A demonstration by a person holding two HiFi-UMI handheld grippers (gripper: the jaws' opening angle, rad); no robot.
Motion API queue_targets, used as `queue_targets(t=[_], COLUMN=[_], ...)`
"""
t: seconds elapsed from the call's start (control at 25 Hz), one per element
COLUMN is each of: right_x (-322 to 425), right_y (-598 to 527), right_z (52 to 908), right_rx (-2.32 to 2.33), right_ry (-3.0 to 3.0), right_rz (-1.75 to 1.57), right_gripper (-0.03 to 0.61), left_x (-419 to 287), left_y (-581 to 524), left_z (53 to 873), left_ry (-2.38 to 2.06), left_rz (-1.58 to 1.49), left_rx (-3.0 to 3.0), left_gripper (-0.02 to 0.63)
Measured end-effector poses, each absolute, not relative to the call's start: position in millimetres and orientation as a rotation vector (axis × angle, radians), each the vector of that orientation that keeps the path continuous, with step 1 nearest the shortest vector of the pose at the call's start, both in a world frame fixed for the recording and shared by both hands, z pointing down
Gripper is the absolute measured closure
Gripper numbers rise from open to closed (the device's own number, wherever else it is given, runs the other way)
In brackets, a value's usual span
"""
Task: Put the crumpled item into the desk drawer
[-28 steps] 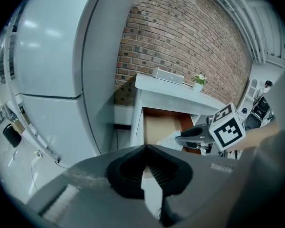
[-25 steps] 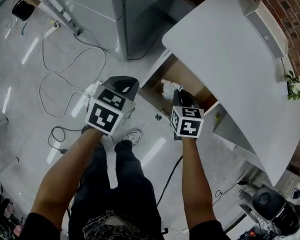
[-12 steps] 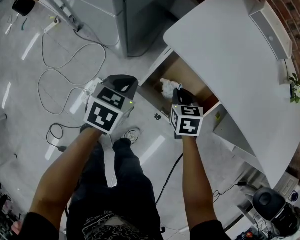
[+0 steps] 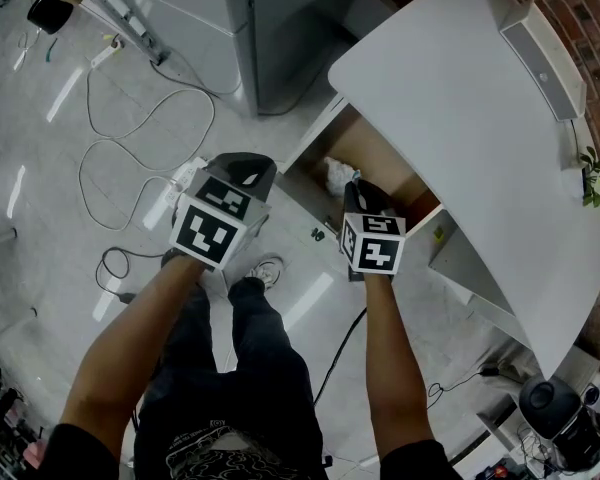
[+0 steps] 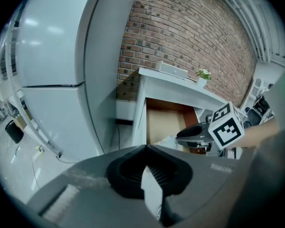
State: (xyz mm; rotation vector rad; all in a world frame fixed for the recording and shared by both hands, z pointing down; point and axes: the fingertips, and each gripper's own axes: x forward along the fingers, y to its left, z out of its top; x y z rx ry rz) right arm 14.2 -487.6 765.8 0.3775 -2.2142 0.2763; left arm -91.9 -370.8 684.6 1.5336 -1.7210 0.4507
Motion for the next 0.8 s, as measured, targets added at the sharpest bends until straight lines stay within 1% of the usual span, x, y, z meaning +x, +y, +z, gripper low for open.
queue_targets(t=[0.08,0.4,0.8], right_x=[16.0,18.0,24.4], right_y=[-486.8,-483.8,-470.5], right_z=[766.3,746.7,686.5], right_rx=[0.375,0.395,0.473], right_ry=[-2.210,-2.226,-2.267], right_rz=[0.274,0.287,0.347], right_gripper=[0.515,0.514,0.515], left_x=[-90.6,-90.0,-87.6], left_y=[-371.9,-371.6,-363.5], left_z=[683.9,664.9,613.5], left_ry=[-1.719,-1.728,-1.758], left_rz=[0.452,0.452,0.440], left_rx=[1.541,1.567,1.604], left_gripper=[0.614,0.614,0.614])
